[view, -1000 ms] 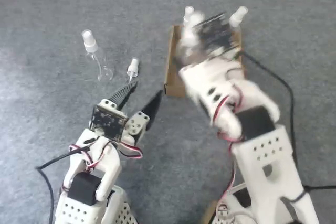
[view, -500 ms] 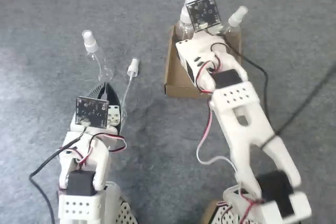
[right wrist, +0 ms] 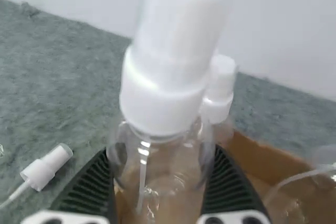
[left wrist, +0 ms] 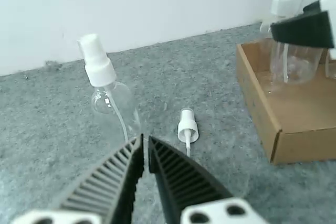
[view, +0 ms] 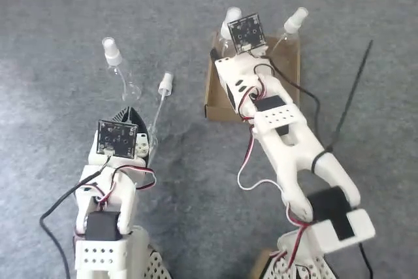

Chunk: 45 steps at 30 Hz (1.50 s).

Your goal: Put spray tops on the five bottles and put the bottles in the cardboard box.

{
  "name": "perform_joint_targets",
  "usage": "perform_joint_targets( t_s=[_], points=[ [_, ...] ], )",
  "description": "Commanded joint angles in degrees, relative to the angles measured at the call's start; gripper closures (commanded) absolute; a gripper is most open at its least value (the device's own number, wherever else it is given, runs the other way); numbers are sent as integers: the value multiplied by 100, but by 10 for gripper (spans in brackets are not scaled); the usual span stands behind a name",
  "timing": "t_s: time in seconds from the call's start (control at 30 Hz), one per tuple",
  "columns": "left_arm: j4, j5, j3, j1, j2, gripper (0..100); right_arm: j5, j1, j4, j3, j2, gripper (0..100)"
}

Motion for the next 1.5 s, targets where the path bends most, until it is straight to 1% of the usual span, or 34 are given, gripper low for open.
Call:
perform_joint_targets(
  t_s=[0.0,0.27,0.6,0.73,0.87,1.47],
  points=[
    [-141,-26,-31,-18,35,988,-70,119,-171,-299,154,994],
    [-141,-26,-31,-9,35,988,-114,338,-154,-993,1068,994],
    [-141,-26,-31,0,35,988,-132,136,-163,-1073,1420,993],
    [-167,-26,40,0,0,988,-158,145,-163,-1073,1446,993],
    [-167,-26,40,0,0,988,-501,127,-119,-1055,1429,993],
    [-167,-26,48,0,0,988,-484,-13,-145,-651,1481,992]
  ],
)
